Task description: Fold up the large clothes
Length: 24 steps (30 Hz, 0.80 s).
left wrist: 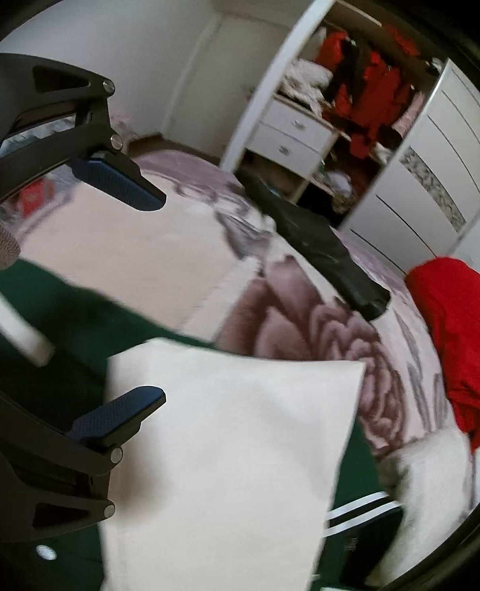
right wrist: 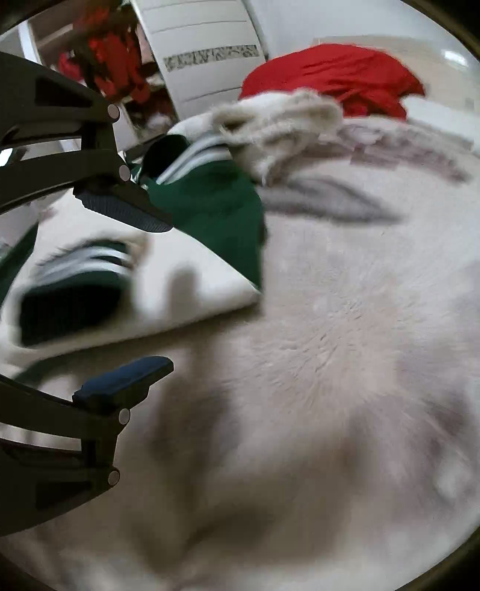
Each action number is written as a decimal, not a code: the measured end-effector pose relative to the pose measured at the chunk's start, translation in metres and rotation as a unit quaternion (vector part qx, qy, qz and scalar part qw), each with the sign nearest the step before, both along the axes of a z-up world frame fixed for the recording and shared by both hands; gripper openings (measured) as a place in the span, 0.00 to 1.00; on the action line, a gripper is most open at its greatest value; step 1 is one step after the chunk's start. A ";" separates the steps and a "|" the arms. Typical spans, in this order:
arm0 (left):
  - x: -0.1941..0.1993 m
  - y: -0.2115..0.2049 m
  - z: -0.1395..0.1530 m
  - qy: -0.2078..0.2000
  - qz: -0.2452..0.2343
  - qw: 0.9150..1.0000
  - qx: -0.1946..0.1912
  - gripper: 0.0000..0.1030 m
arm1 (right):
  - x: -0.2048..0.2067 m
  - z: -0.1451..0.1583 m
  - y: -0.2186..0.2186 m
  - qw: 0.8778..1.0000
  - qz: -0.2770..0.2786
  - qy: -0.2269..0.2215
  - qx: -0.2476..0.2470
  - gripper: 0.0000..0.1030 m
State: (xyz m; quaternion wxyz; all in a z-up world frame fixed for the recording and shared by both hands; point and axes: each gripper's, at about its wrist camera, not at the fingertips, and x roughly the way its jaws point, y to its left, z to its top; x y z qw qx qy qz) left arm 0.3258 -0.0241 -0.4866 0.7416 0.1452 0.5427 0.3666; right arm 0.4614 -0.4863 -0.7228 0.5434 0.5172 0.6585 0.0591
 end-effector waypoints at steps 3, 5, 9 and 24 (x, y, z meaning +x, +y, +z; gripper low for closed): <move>-0.014 -0.034 -0.011 0.020 0.017 0.999 0.019 0.94 | 0.015 -0.008 0.022 0.997 0.068 -0.021 -0.003 0.65; -0.024 -0.055 -0.020 0.034 0.024 0.999 0.025 0.94 | 0.021 0.001 0.038 0.994 0.102 -0.033 -0.002 0.08; -0.041 -0.087 -0.034 0.059 0.037 0.998 -0.002 0.94 | 0.036 0.049 0.050 0.976 0.159 -0.103 -0.110 0.06; -0.080 -0.175 -0.063 0.094 0.037 0.991 -0.083 0.94 | -0.108 0.046 0.052 0.971 0.233 -0.023 -0.045 0.50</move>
